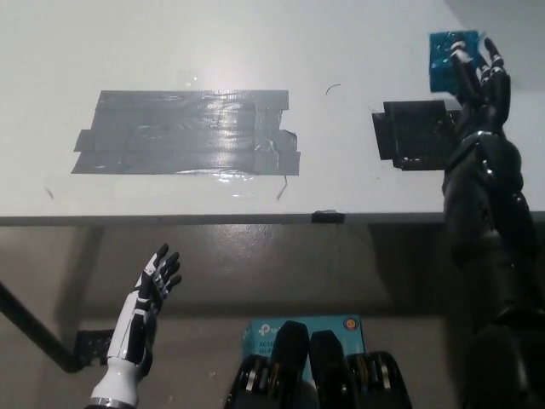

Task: A rubick's cube is kept in the black marked spot on the table and the robot uses its right arm to pick it up and hands it to a person

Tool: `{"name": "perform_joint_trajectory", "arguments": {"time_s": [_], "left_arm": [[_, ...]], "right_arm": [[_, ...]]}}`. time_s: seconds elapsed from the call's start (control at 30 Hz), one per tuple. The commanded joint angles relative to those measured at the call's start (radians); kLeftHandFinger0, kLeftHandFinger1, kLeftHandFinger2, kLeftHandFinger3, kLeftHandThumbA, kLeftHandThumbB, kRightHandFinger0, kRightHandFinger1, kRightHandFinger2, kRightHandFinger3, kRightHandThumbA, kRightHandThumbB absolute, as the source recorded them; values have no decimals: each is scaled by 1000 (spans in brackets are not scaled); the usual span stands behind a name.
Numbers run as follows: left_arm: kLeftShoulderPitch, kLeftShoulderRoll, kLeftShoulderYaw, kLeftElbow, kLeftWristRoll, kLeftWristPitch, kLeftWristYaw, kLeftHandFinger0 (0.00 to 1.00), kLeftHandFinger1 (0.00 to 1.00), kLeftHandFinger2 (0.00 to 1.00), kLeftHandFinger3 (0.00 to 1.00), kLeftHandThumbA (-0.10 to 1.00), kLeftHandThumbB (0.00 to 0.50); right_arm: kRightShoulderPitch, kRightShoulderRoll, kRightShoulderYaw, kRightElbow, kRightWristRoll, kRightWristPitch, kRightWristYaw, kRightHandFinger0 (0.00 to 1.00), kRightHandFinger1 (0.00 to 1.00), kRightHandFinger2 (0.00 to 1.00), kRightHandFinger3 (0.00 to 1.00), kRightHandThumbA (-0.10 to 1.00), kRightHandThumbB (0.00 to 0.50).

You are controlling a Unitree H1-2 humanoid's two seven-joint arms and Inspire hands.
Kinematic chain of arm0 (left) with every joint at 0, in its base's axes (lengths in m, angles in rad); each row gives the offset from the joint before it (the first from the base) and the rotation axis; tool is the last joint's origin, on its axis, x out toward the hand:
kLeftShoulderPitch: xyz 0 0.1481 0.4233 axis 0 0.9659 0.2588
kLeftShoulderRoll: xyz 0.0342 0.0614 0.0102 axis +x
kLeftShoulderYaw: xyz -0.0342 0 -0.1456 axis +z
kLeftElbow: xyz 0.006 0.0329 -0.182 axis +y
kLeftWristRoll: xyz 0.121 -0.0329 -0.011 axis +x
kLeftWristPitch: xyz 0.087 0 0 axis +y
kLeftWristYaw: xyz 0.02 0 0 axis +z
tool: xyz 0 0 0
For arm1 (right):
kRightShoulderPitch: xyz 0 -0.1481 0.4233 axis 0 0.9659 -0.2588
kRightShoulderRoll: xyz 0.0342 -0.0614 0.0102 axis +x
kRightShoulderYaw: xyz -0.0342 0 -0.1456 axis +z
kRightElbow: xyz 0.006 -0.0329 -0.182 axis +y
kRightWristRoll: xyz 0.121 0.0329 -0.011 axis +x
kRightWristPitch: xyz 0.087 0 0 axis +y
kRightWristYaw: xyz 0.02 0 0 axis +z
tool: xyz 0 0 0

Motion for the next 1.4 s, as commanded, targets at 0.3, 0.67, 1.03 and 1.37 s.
{"name": "perform_joint_trajectory", "arguments": {"time_s": [0.3,0.67,1.03,1.37], "left_arm": [[-13,13,-1,-15,16,-12,0,1000,1000,1000,1000,1000,16],[-11,13,-3,-17,8,-11,-8,1000,1000,1000,1000,1000,12],[-11,12,-6,-19,11,-8,-8,1000,1000,1000,1000,1000,25],[-5,14,-11,-30,20,-1,-7,1000,1000,1000,1000,1000,28]], "right_arm": [[-158,67,-78,-263,359,292,89,0,443,936,1000,-100,95],[-282,102,-63,-46,358,237,94,0,436,939,1000,-100,94],[-335,121,-45,183,326,159,115,0,346,884,1000,-100,114],[-352,109,-18,401,288,41,129,0,342,895,1000,-100,155]]}}
